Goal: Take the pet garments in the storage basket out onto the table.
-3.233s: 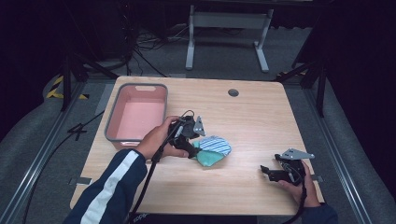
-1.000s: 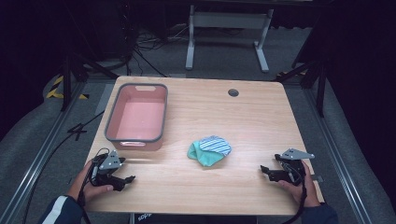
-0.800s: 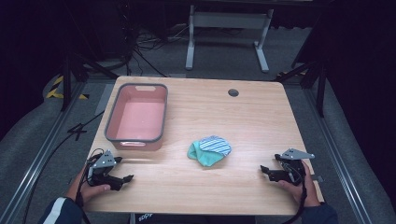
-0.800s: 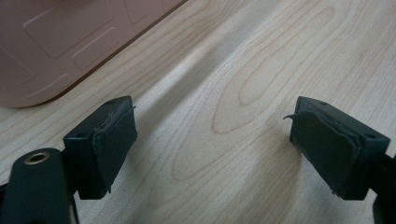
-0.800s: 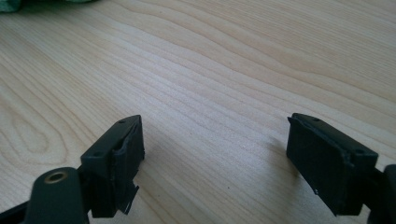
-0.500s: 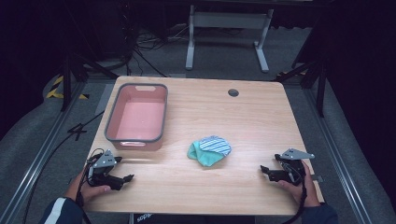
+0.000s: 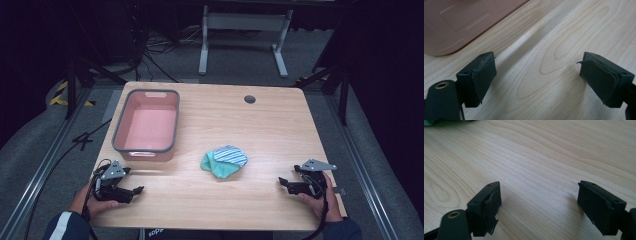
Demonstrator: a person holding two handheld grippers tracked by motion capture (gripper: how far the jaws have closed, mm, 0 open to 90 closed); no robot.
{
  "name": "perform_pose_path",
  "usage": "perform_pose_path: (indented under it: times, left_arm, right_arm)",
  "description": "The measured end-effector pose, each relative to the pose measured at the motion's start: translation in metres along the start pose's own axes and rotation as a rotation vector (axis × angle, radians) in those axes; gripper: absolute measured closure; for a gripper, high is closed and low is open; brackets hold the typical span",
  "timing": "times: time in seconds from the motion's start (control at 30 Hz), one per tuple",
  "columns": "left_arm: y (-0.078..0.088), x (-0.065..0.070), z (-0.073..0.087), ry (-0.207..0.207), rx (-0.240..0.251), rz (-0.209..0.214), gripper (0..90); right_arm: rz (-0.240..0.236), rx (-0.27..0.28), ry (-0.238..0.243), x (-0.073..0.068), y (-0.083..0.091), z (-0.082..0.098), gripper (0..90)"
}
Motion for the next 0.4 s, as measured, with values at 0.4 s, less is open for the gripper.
perform_pose_path:
  times: [0.4]
  left_arm:
    - [-0.0010,-0.0002,-0.0002,0.033,-0.022,-0.022,6.1]
  right_arm:
    - [0.000,0.000,0.000,-0.0001,0.0000,0.0000,19.7]
Point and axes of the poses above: each handheld gripper's, and its own axes: y roughly backward along the jaws, z roughly out of its underside, x roughly to its right, the point moved 3 cm from there along -y, roughly forward along the jaws, and after that the axes turned 9 degrees about -y, right-handed, at the moved point
